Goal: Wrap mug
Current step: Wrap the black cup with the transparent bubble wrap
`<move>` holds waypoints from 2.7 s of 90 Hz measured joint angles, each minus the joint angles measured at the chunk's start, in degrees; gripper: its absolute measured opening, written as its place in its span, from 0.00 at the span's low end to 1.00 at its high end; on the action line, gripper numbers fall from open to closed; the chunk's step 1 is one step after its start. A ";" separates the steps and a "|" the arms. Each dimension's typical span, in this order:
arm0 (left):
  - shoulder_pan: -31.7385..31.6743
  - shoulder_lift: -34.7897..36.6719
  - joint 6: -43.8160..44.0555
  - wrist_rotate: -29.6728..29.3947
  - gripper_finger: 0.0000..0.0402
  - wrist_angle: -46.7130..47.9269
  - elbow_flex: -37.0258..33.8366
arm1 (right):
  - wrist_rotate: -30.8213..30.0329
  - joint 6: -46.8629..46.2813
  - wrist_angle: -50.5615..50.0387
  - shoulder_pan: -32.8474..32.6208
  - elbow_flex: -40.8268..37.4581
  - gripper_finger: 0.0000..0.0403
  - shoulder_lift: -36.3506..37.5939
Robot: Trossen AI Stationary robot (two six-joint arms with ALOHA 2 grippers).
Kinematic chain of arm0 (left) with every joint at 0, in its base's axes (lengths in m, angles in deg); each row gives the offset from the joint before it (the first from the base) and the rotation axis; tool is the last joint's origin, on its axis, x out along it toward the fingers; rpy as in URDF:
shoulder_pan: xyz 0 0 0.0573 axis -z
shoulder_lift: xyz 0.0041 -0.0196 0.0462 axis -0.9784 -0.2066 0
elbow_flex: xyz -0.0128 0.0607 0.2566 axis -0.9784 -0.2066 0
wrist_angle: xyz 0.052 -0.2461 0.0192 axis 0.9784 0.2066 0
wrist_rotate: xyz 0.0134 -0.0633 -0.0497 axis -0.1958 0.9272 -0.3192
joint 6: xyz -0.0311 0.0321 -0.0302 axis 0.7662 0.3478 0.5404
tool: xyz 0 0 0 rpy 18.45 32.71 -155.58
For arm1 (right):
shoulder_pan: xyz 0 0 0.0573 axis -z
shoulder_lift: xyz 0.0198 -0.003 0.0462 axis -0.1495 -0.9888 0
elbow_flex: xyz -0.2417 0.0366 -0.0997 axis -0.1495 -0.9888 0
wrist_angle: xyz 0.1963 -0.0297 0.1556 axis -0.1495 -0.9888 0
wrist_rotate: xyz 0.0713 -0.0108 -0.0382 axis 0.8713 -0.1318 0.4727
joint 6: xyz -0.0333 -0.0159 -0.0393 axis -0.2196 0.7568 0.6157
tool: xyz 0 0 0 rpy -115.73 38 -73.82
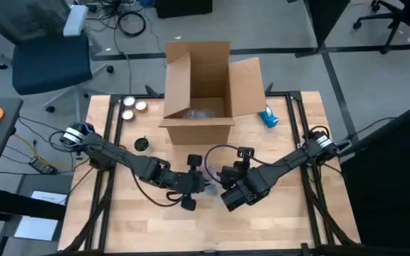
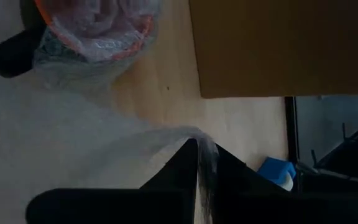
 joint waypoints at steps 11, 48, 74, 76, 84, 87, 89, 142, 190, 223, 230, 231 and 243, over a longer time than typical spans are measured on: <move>-2.29 -0.25 -0.09 -2.35 0.00 -0.53 -0.05 | 0.00 0.02 0.00 0.00 0.00 0.00 0.00; -7.49 -4.07 0.94 -3.24 0.00 0.41 -0.05 | -5.24 3.76 0.31 0.00 -0.04 0.00 0.00; -7.78 -6.08 0.20 -3.24 0.00 -0.04 -0.07 | -9.40 12.42 9.35 1.74 -0.04 0.00 0.00; -7.78 -6.08 0.20 -3.24 0.00 -0.02 -0.07 | -9.38 13.54 10.72 1.97 -0.04 0.00 0.00; -7.78 -6.08 0.13 -3.49 0.00 0.03 -0.07 | -9.33 19.40 15.69 2.82 -0.04 0.00 0.00; -7.78 -6.08 0.10 -4.04 0.00 0.09 -0.07 | -9.31 21.28 17.75 3.08 -0.04 0.00 0.00; -7.78 -6.08 0.03 -4.39 0.00 0.17 -0.07 | -9.29 22.40 19.02 3.25 -0.04 0.00 -0.01; -6.95 -2.96 -0.46 -5.73 0.27 3.42 -0.14 | -6.21 26.71 26.29 3.56 -0.04 0.00 0.00; -5.24 5.57 -0.12 -9.49 0.31 15.23 -0.09 | -4.17 26.69 27.65 3.63 -0.04 0.00 -0.02; 4.96 18.65 15.10 -2.39 0.31 27.01 -0.03 | 0.58 27.18 29.98 5.10 0.04 0.00 -1.38; 9.23 18.08 15.90 -0.39 0.31 25.44 -0.27 | 1.28 27.30 29.99 5.93 -0.07 0.00 -1.89; 9.78 17.94 15.91 -0.36 0.31 24.69 -0.49 | 1.42 27.31 30.31 6.13 -0.07 0.00 -2.04; 14.82 16.40 13.73 0.06 0.31 14.75 -4.75 | 5.07 28.65 32.66 7.67 -0.07 0.00 -2.91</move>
